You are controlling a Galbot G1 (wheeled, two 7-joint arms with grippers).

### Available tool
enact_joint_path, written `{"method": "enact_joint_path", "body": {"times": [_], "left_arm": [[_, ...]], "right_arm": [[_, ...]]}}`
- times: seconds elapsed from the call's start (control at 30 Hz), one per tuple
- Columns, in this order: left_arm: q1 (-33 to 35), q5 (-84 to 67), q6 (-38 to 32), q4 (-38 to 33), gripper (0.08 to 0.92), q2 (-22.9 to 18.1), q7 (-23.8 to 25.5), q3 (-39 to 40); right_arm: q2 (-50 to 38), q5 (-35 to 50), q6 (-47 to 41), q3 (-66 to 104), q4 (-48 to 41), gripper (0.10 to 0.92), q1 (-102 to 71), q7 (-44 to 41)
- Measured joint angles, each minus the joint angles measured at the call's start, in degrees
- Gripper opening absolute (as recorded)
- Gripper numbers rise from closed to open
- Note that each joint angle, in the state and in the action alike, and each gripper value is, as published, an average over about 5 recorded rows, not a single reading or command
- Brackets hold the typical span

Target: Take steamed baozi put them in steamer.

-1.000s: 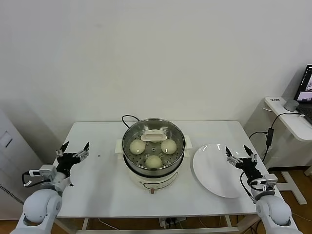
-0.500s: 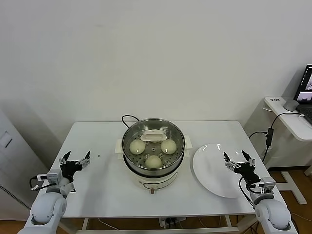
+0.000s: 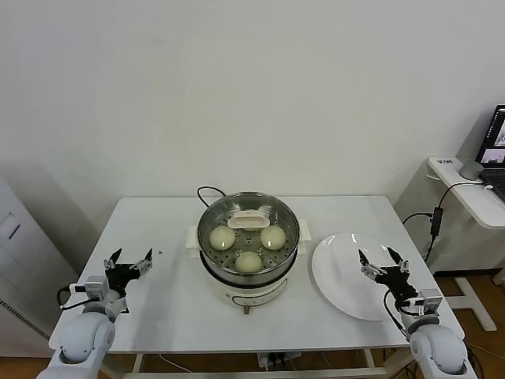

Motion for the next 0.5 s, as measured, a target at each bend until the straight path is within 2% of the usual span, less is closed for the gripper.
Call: {"method": "enact_joint_path", "body": {"times": [0.5], "left_arm": [[0.3,0.1,0.9,-0.6,0.823,-0.4,-0.3,0.3]], "right_arm": [[0.3,-0.5,-0.7,0.5,-0.1,0.823,-0.4,-0.1]]}}
